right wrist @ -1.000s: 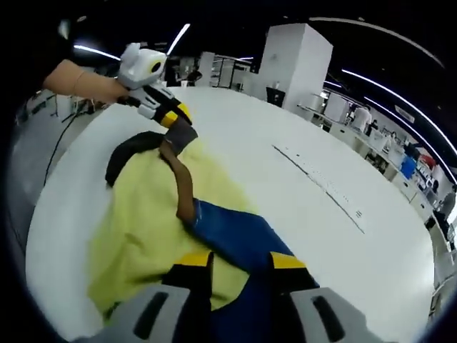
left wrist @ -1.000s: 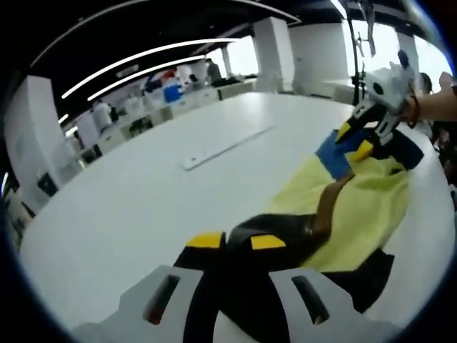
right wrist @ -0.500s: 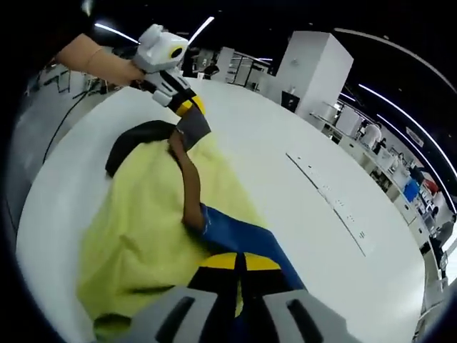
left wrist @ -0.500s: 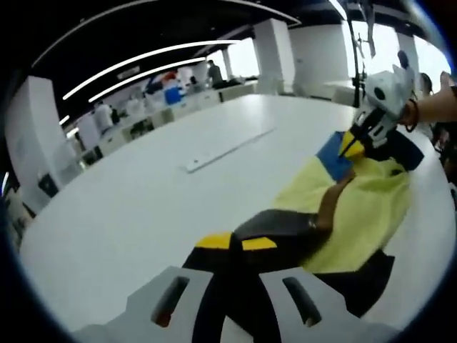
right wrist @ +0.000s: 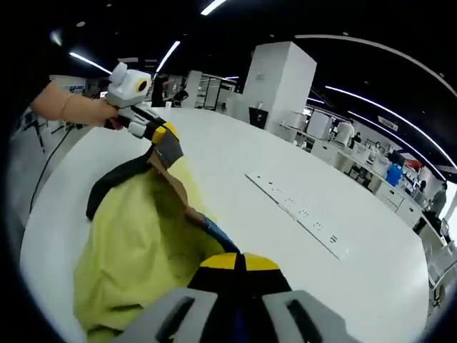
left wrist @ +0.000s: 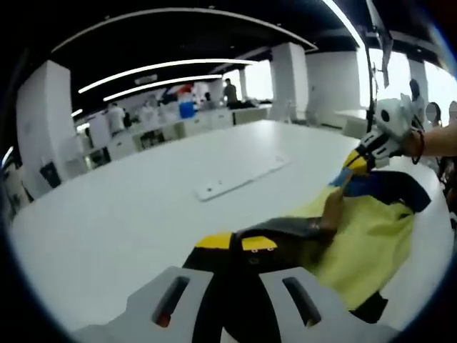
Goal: Fold the garment on the visible template until the final outline fits inside the template.
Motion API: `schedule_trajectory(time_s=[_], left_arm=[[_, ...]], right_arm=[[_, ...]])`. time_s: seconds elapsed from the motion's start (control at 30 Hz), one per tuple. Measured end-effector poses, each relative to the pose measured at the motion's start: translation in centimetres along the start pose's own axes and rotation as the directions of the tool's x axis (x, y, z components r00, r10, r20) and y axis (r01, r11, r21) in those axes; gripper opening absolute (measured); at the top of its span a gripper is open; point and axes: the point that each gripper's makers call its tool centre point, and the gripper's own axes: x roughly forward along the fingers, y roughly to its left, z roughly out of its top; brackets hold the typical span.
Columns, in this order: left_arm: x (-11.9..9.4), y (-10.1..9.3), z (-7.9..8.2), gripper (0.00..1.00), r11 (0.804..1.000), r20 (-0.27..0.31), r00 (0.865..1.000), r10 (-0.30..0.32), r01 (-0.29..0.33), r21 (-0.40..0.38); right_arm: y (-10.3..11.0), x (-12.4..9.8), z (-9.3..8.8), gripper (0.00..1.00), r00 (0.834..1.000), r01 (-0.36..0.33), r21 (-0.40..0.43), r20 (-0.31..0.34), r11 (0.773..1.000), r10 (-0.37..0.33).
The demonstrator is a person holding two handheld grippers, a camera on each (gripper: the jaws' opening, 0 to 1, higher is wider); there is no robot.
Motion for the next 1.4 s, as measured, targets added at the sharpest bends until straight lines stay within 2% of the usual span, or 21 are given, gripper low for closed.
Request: schedule_trajectory(time_s=[0.03,0.23,0.3,0.43,0.47,0.53,0.63,0.73,0.83,0.9,1.03,1.1,1.13,1.17,1.2,1.23,1.27,1.4], left_arm=[[0.5,-0.2,0.1,0.0,0.999,0.004,1.0,0.006,-0.006,-0.031],[2.9,0.2,0.2,0.0,0.995,0.013,1.0,0.025,-0.024,-0.094],[3.6,0.5,-0.1,0.0,0.993,0.005,0.999,0.041,-0.041,-0.106],[5.2,1.3,-1.1,0.0,0.981,-0.025,0.997,0.07,-0.074,-0.179],[5.7,1.4,-1.4,0.0,0.98,-0.033,0.997,0.069,-0.074,-0.186],[6.2,1.5,-1.8,0.0,0.981,-0.048,0.995,0.086,-0.093,-0.169],[6.7,2.3,-2.4,0.01,0.977,-0.066,0.991,0.116,-0.126,-0.175],[6.7,3.1,-2.8,0.11,0.956,-0.074,0.986,0.147,-0.161,-0.245],[6.7,3.7,-3.4,0.14,0.957,-0.091,0.983,0.157,-0.174,-0.23],[6.7,3.8,-3.6,0.2,0.962,-0.098,0.983,0.156,-0.174,-0.21],[6.4,4.3,-3.6,0.29,0.956,-0.105,0.98,0.171,-0.191,-0.225],[6.0,4.2,-3.3,0.36,0.955,-0.104,0.979,0.177,-0.196,-0.224],[5.9,3.9,-3.0,0.39,0.959,-0.102,0.98,0.169,-0.187,-0.212],[5.9,3.9,-2.9,0.42,0.961,-0.099,0.98,0.17,-0.187,-0.205],[5.8,3.9,-2.5,0.45,0.963,-0.092,0.981,0.169,-0.184,-0.198],[5.9,3.7,-2.5,0.47,0.963,-0.089,0.982,0.167,-0.182,-0.197],[5.8,3.5,-2.2,0.5,0.964,-0.077,0.983,0.166,-0.178,-0.199],[4.6,2.4,-0.7,0.64,0.969,-0.042,0.989,0.143,-0.148,-0.2]], right_arm=[[-0.5,0.2,0.1,0.0,1.0,0.012,0.009,0.002,1.0,-0.012],[-3.7,1.6,-0.5,0.0,0.997,0.074,0.153,-0.009,0.985,-0.073],[-4.9,2.0,-1.3,0.0,0.995,0.098,0.234,-0.02,0.967,-0.096],[-4.8,2.7,-2.5,0.0,0.993,0.118,0.326,-0.062,0.938,-0.103],[-5.8,3.8,-2.9,0.0,0.992,0.121,0.326,-0.069,0.938,-0.104],[-6.0,4.0,-3.5,0.0,0.99,0.136,0.351,-0.088,0.926,-0.112],[-6.2,4.5,-4.1,0.0,0.987,0.147,0.357,-0.108,0.923,-0.115],[-6.6,4.6,-4.6,0.0,0.983,0.171,0.379,-0.123,0.909,-0.133],[-6.6,4.4,-4.9,0.0,0.978,0.199,0.392,-0.142,0.898,-0.154],[-6.5,4.1,-5.0,0.0,0.976,0.207,0.413,-0.146,0.887,-0.16],[-6.5,3.8,-5.2,0.13,0.973,0.221,0.434,-0.153,0.874,-0.17],[-6.2,3.5,-4.4,0.3,0.977,0.211,0.475,-0.122,0.854,-0.174],[-6.3,3.6,-4.2,0.37,0.981,0.194,0.485,-0.101,0.853,-0.166],[-6.2,3.5,-4.2,0.46,0.98,0.199,0.478,-0.109,0.856,-0.167],[-6.4,3.3,-4.0,0.51,0.976,0.215,0.442,-0.119,0.871,-0.18],[-6.4,3.2,-3.8,0.57,0.975,0.22,0.434,-0.121,0.874,-0.185],[-6.1,2.9,-3.5,0.64,0.975,0.219,0.442,-0.12,0.87,-0.185],[-6.1,2.2,-3.0,0.83,0.975,0.223,0.478,-0.12,0.85,-0.188]])
